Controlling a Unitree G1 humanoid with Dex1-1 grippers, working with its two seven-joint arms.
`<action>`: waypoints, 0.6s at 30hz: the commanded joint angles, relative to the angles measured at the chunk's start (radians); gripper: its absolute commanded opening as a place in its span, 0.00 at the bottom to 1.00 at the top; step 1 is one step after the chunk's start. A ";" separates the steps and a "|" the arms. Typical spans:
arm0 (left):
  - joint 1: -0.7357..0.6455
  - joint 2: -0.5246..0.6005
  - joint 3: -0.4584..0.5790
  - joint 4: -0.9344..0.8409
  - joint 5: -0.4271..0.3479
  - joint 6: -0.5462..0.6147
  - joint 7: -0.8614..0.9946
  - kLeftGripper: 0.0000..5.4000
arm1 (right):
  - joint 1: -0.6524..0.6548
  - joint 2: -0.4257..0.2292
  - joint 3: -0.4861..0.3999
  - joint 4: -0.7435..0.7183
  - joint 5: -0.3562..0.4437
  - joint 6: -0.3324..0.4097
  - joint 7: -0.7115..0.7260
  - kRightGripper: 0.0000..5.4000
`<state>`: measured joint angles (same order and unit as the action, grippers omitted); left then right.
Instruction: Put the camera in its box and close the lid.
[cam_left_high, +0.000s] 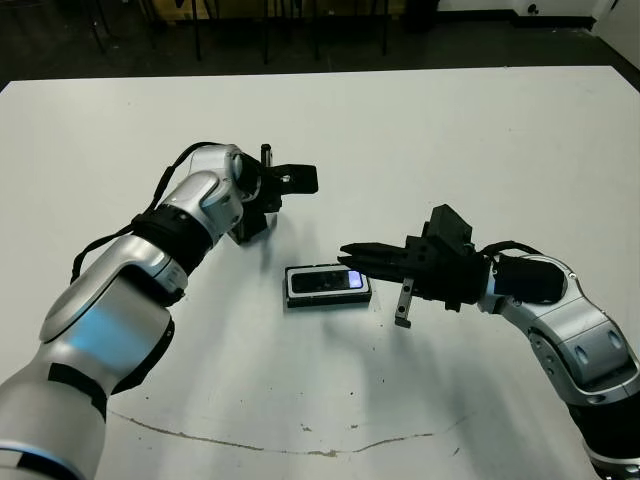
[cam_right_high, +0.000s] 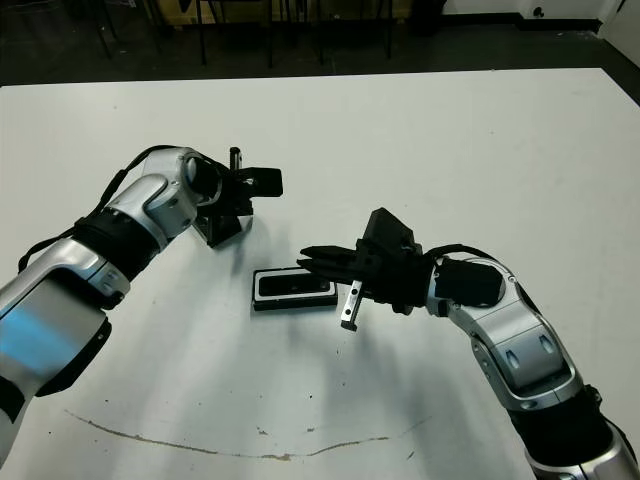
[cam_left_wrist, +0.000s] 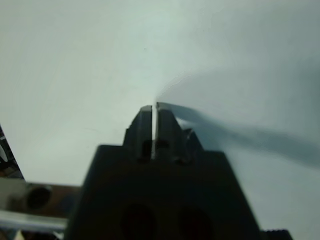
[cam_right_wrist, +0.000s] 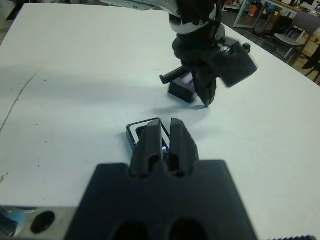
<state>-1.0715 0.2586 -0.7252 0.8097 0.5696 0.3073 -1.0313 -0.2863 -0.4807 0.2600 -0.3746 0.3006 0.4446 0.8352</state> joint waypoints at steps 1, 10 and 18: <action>-0.018 0.003 -0.055 0.028 0.055 -0.027 -0.069 0.00 | 0.020 -0.009 0.007 -0.008 -0.008 0.015 -0.010 0.00; 0.015 0.051 -0.069 -0.031 0.104 0.000 -0.197 0.00 | 0.029 -0.009 0.004 -0.014 -0.001 0.021 -0.011 0.00; 0.073 0.152 -0.075 -0.160 0.127 -0.029 -0.305 0.00 | 0.015 0.004 0.012 0.037 0.001 -0.018 0.013 0.00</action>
<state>-1.0430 0.3917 -0.7894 0.6551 0.6885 0.2801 -1.3128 -0.2693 -0.4709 0.2651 -0.3463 0.3071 0.4270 0.8423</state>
